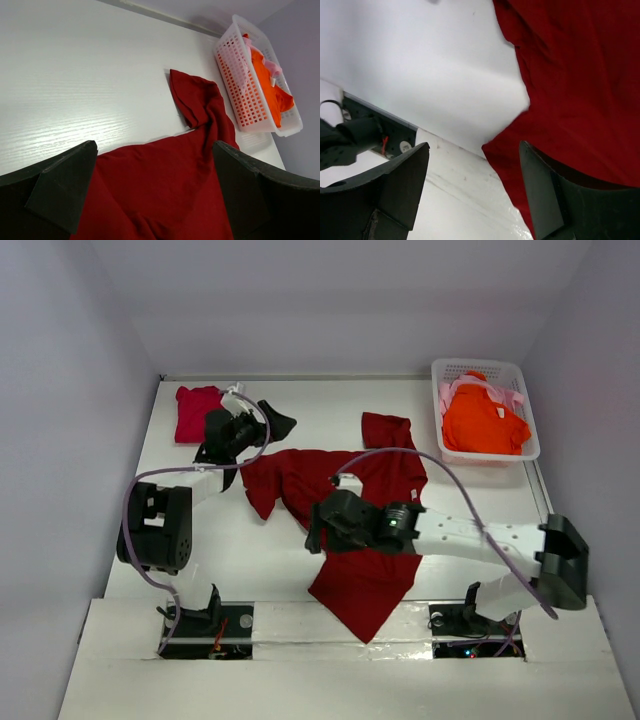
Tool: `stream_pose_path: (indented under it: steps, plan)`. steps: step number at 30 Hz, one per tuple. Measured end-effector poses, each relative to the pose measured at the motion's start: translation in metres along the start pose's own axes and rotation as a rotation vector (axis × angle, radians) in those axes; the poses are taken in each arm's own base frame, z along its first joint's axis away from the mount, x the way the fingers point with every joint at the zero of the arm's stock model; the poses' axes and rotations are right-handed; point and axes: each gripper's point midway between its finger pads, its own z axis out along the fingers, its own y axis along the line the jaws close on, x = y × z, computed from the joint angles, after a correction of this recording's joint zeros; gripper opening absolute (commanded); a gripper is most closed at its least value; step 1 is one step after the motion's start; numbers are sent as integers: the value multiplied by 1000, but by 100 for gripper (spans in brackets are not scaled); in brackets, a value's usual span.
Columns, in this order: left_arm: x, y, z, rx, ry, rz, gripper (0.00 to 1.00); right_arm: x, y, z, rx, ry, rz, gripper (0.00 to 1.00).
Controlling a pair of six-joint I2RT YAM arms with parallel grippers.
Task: Fold and stack the t-shirts
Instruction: Flatten the tshirt out
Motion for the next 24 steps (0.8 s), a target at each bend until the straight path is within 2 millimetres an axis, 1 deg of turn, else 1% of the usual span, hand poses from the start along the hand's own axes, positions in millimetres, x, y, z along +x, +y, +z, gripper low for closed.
stream_pose_path:
  steps: [4,7,10,13,14,15,17,18,20,21,24]
  plan:
    - [7,3,4,7,22,-22,99,-8,-13,-31,-12,-58,75,77]
    - [10,2,6,18,37,-33,99,-8,-25,-41,10,-75,114,76]
    - [9,-1,14,44,51,-41,99,-10,-30,-44,29,-93,133,76]
    - [9,-7,23,76,69,-43,99,-11,-37,-39,81,-97,114,76]
    - [10,-9,25,84,73,-43,99,-13,-40,-37,112,-102,101,76]
    - [11,-14,27,95,80,-41,99,-20,-42,-34,146,-115,87,77]
    - [18,-25,28,119,97,-34,99,-39,-44,-33,192,-145,70,76]
    - [23,-31,29,131,108,-32,99,-54,-46,-35,207,-173,68,76]
    - [31,-39,31,146,126,-28,99,-94,-54,-46,209,-249,85,76]
    - [35,-43,31,154,134,-26,99,-114,-63,-53,210,-290,105,76]
    - [47,-54,31,176,157,-21,99,-177,-99,-82,238,-440,170,75]
